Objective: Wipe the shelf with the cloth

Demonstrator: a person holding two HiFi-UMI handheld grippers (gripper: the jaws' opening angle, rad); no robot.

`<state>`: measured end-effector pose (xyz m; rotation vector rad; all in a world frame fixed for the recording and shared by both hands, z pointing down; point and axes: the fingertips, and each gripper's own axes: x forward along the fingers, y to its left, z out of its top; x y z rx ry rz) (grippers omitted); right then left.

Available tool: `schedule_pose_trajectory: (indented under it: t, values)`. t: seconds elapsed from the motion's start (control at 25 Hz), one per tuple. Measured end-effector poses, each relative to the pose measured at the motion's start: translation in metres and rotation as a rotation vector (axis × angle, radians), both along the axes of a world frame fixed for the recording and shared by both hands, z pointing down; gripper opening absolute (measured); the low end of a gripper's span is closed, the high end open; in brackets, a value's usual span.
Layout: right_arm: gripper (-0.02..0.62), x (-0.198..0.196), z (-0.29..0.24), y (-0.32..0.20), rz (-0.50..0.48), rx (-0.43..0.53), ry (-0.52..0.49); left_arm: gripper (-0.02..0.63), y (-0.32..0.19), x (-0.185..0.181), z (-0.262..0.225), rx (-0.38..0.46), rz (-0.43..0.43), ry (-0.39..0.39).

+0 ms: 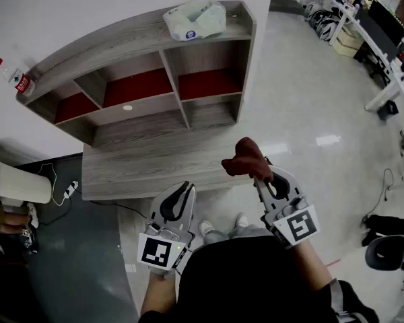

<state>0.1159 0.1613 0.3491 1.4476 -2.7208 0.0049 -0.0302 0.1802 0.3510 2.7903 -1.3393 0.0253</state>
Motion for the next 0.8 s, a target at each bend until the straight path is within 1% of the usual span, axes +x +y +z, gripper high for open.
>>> schedule_pose_trajectory:
  t: [0.2,0.4,0.6,0.8]
  values:
    - [0.018,-0.012,0.004,-0.004,0.002,-0.008,0.012,0.043,-0.005,-0.01,0.001,0.0,0.002,0.0]
    - [0.02,-0.025,0.001,-0.016,0.013,-0.001,0.022,0.043,-0.02,-0.028,-0.002,0.034,0.009,-0.021]
    - [0.02,-0.038,-0.006,-0.038,0.036,0.006,0.009,0.043,-0.04,-0.049,-0.011,0.058,0.02,0.011]
    - [0.02,-0.047,-0.01,-0.061,0.055,0.017,0.029,0.043,-0.058,-0.057,-0.01,0.062,0.028,0.03]
